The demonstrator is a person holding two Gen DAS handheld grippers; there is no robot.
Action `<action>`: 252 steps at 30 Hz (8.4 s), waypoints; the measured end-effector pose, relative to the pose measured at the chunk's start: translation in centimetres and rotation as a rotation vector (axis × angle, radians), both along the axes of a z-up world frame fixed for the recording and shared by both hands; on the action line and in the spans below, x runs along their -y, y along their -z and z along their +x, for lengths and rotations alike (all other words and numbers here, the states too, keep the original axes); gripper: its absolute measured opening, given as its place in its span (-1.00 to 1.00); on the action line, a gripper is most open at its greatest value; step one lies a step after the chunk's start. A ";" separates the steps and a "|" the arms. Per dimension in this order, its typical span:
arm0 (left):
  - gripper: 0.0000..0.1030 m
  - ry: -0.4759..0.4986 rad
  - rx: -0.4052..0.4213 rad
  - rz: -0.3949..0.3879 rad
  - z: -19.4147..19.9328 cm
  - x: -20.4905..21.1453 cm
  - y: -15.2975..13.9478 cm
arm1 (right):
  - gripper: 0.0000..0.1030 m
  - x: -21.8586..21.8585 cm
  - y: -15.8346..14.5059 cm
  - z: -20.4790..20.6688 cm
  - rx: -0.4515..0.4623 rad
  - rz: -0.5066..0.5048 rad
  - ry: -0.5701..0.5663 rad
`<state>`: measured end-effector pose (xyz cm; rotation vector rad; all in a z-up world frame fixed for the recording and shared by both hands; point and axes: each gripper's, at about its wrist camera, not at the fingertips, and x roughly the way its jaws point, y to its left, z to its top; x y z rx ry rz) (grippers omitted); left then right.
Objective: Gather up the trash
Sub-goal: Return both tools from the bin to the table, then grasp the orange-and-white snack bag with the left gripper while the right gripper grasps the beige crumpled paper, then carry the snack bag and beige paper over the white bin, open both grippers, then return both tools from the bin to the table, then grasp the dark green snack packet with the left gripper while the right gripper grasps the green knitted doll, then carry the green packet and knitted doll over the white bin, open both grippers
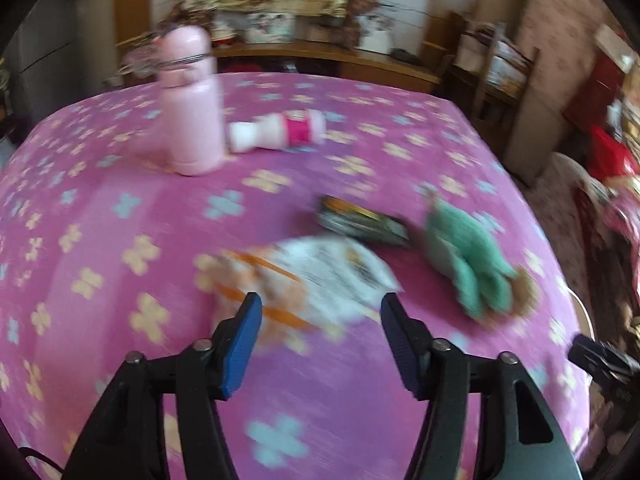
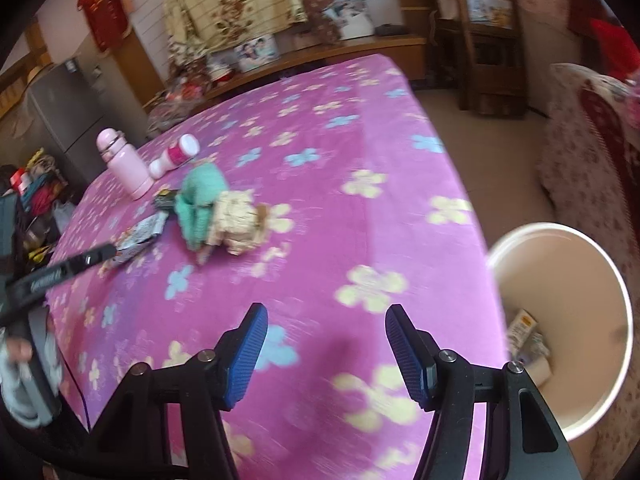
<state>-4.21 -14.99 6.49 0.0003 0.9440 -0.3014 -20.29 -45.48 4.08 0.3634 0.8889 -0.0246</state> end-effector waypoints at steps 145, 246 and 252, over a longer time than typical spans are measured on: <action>0.19 0.505 -0.051 -0.084 -13.6 26.0 0.3 | 0.34 12.2 -0.4 -10.4 0.034 -0.110 0.282; -0.64 0.227 -0.054 -0.065 -6.7 12.2 0.7 | -0.12 -1.6 -2.6 0.2 0.134 -0.053 -0.076; -0.64 0.276 -0.026 -0.051 -9.2 14.9 -0.1 | -0.12 0.3 -3.1 -2.8 0.146 -0.061 -0.019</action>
